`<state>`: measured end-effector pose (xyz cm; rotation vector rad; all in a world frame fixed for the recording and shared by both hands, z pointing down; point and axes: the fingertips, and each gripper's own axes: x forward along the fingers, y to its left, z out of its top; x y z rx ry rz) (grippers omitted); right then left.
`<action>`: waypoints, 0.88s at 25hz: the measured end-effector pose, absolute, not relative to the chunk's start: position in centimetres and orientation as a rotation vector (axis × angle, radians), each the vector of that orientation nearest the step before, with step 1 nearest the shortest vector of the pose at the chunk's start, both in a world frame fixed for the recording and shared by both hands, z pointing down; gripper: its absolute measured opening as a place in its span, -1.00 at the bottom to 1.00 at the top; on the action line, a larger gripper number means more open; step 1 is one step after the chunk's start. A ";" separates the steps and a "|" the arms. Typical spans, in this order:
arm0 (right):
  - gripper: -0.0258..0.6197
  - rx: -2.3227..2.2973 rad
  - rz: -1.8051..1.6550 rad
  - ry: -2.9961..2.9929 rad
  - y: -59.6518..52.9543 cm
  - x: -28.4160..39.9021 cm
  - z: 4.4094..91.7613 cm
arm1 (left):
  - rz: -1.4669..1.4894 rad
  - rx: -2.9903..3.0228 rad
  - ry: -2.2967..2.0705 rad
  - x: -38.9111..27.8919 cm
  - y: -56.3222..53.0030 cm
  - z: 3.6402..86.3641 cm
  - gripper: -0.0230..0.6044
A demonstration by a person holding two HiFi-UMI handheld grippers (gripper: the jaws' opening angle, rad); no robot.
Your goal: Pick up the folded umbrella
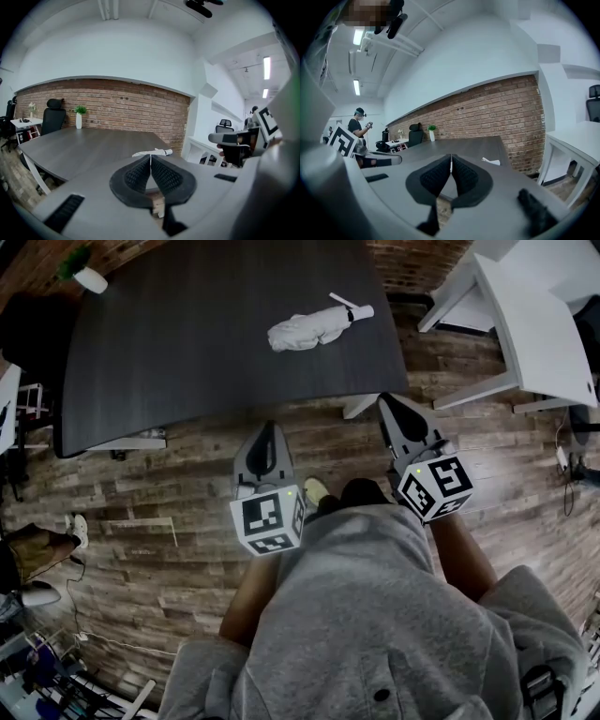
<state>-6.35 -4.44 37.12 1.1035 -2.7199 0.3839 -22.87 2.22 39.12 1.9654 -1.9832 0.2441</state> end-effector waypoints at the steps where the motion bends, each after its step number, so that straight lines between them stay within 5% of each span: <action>1: -0.84 1.107 0.381 -2.719 -4.5 -6.5 37.1 | 0.242 1.966 -1.980 -23.0 2.2 39.2 -0.88; 22: -0.84 1.188 0.428 -2.708 -6.6 -6.0 36.5 | 0.239 1.999 -1.918 -22.8 -0.4 39.3 -0.88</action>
